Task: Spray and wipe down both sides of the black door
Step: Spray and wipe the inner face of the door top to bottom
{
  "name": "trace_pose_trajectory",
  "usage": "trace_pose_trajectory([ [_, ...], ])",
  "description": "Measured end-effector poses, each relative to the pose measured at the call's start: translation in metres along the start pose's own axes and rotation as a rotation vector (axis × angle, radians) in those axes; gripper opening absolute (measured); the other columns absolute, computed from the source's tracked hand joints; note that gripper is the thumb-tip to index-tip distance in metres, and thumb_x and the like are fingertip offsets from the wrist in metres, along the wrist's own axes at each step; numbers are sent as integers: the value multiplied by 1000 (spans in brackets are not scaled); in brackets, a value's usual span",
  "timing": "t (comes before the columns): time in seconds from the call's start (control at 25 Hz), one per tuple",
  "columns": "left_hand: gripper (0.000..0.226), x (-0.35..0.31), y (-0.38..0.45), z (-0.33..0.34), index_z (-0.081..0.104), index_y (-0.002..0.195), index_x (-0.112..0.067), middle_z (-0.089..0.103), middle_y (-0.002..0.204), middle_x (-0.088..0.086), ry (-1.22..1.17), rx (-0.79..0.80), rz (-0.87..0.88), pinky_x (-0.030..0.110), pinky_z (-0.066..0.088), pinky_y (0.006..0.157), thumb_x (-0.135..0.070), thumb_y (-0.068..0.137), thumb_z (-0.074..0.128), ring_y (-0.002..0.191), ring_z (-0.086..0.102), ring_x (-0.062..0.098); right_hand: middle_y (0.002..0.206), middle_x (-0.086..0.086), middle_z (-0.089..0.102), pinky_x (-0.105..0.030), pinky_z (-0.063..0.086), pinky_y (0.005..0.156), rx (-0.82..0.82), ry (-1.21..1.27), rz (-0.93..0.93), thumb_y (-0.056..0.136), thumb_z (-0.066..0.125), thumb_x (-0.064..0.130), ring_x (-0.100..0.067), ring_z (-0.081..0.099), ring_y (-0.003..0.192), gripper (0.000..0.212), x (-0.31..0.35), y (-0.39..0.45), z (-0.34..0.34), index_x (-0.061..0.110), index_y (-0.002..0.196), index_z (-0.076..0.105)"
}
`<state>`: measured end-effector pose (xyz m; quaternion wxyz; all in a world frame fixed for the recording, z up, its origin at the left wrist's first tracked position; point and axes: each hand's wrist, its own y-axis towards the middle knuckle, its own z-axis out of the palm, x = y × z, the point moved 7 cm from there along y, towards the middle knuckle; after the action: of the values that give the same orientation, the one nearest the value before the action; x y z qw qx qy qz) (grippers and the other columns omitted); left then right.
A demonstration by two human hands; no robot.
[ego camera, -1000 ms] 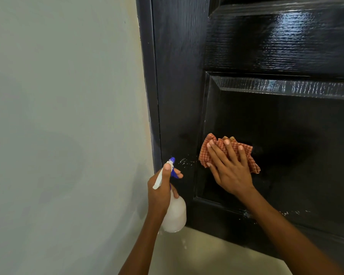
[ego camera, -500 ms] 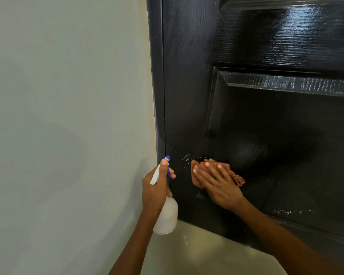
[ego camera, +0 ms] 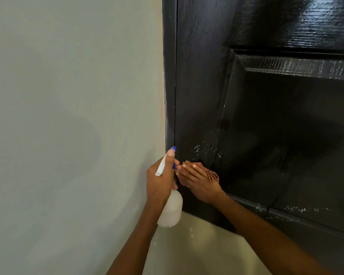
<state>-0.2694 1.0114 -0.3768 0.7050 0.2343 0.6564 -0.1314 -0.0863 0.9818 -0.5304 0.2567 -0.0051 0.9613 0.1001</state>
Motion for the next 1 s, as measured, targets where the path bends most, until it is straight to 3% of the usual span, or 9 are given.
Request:
trace_pose_trajectory([
  [0.2,51,15,8,1,68,92,-7,67,80,1,-47,-120,-102,20,55,57,-53,92,45,70,63,20,174,-3,-4,-52,-10,126,-271,-48,245,107,37,48,-28,-9,159,72,-89,16,-143,25,166,4],
  [0.28,49,19,9,0,69,103,3,68,84,3,-39,-138,-117,29,60,71,-39,99,44,68,64,15,174,-2,0,-54,-5,127,-428,-88,381,108,29,50,-30,-7,159,67,-122,23,-193,24,166,7],
  [0.4,51,23,12,-4,64,112,14,65,89,11,-64,-135,-138,29,59,75,-31,101,42,61,63,14,173,-4,-1,-52,-6,127,-537,-72,521,108,27,52,-32,-7,159,68,-139,36,-227,21,166,9],
  [0.48,49,25,12,-8,64,112,15,64,91,15,-36,-151,-131,35,58,80,-28,103,42,60,59,16,173,-5,-4,-50,-14,126,-553,-7,561,107,28,54,-34,-14,158,72,-127,39,-206,20,166,7],
  [0.6,57,14,7,-15,70,97,1,64,76,9,44,-183,-70,19,56,66,-48,95,41,61,58,14,173,-5,-11,-49,-22,123,-424,192,632,105,34,56,-34,-19,157,78,-78,20,-118,22,166,-1],
  [0.76,63,10,2,-15,63,84,-11,60,66,-3,2,-146,-35,26,58,75,-70,75,44,57,61,16,173,-5,6,-48,-13,126,-242,148,523,101,39,51,-29,-14,158,80,-3,-24,-19,24,166,1],
  [0.88,48,14,0,-11,65,90,-9,62,70,-1,18,-101,-19,31,58,67,-53,97,47,60,60,17,171,-1,11,-46,-12,127,-167,113,477,98,49,47,-24,-13,159,82,-9,-28,-15,23,166,9],
  [0.92,51,17,1,-10,67,92,-10,64,73,-1,3,-72,8,28,57,61,-58,96,51,61,61,16,172,-2,12,-47,-11,127,-180,98,471,98,52,46,-24,-11,159,81,-15,-26,-22,22,165,13],
  [1.0,78,19,1,-6,67,94,-8,67,79,1,-56,-67,-5,16,53,53,-82,77,52,65,63,18,173,-3,8,-48,-10,127,-261,68,473,101,50,45,-26,-9,159,78,-34,-15,-51,21,166,13],
])
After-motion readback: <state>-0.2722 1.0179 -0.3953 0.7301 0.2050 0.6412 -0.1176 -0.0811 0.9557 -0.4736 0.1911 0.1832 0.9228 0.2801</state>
